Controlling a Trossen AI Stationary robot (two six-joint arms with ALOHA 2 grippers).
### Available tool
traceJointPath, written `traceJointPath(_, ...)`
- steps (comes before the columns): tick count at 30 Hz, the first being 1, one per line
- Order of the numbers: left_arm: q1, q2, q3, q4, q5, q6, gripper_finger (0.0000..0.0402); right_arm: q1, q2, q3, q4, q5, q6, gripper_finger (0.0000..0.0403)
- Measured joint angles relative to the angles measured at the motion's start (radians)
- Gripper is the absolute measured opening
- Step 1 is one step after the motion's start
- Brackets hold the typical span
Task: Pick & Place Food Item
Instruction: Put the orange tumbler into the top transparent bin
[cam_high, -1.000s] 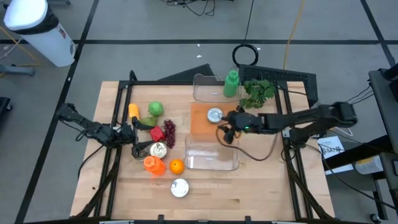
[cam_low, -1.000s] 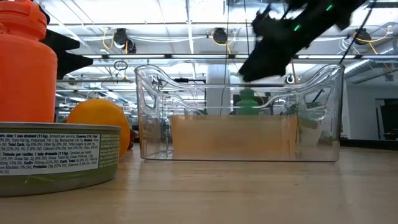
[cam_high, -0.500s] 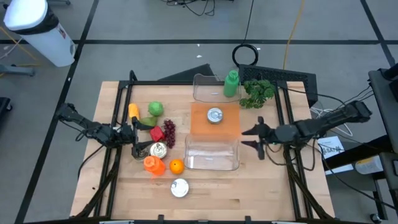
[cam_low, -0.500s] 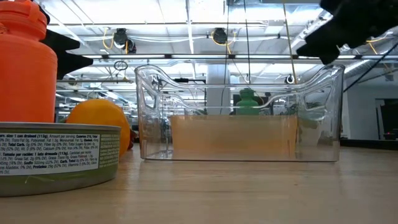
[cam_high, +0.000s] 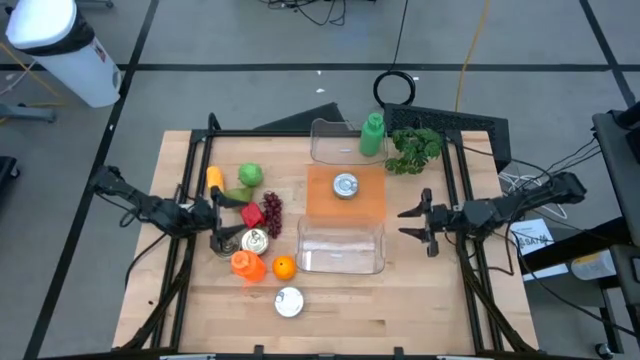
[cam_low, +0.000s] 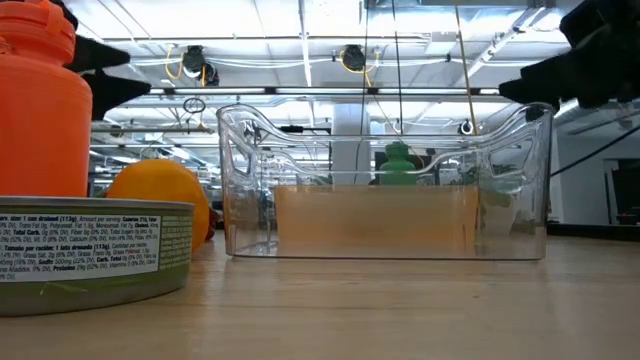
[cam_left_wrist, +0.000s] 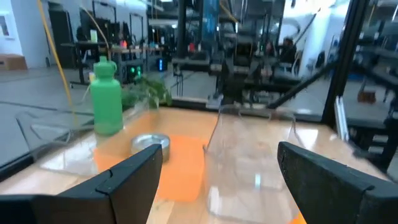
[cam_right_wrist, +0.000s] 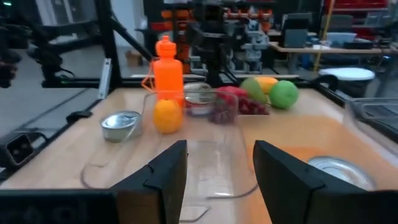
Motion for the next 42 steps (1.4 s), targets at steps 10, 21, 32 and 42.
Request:
traceJointPath(10, 0.0, 0.0, 0.0, 0.217, 0.009, -0.041, 0.0333, -0.001, -0.019, -0.078, 0.06, 0.063, 0.097, 0.0169)
traceJointPath(21, -0.009, 0.142, 0.298, -0.043, -0.011, -0.2, 0.0333, -0.001, -0.019, -0.081, 0.082, 0.059, 0.07, 0.0169)
traceJointPath(32, -0.092, 0.916, 1.14, -1.132, 0.201, -0.606, 0.0333, -0.001, -0.019, -0.082, 0.083, 0.081, 0.129, 0.0169)
traceJointPath(42, -0.172, 1.264, 1.272, -1.394, 0.376, -0.994, 0.0333, -0.001, -0.018, -0.083, 0.091, 0.09, 0.13, 0.0169)
